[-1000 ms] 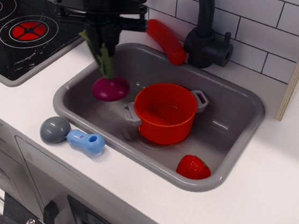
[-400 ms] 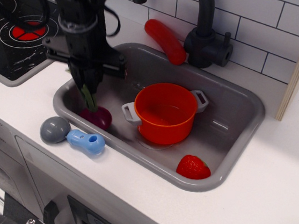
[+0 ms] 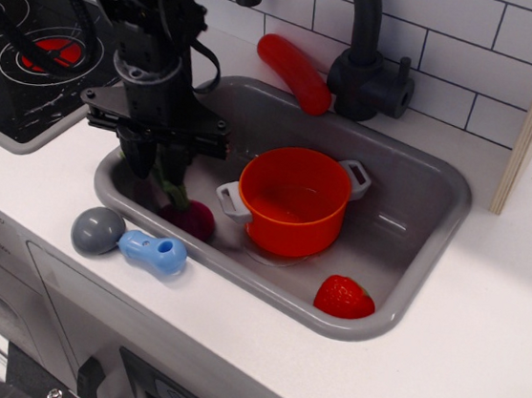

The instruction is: Take beet from pot sink

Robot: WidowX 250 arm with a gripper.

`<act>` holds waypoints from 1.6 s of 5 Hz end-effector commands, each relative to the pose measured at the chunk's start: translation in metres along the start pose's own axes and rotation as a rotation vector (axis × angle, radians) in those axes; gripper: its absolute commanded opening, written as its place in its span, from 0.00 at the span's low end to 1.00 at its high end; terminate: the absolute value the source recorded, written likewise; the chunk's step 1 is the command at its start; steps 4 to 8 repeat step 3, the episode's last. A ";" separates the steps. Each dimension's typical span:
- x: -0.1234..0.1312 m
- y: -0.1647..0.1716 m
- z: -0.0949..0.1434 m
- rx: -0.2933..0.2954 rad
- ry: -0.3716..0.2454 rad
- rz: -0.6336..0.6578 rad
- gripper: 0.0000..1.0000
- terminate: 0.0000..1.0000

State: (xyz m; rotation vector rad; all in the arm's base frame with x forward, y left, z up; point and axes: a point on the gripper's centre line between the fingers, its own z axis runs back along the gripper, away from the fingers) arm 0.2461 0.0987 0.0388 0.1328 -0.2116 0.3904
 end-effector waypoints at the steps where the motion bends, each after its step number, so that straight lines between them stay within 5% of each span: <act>1: 0.021 0.000 0.057 -0.084 -0.014 0.046 1.00 0.00; 2: 0.026 -0.004 0.074 -0.116 -0.012 0.060 1.00 0.00; 3: 0.026 -0.004 0.074 -0.116 -0.012 0.060 1.00 1.00; 8: 0.026 -0.004 0.074 -0.116 -0.012 0.060 1.00 1.00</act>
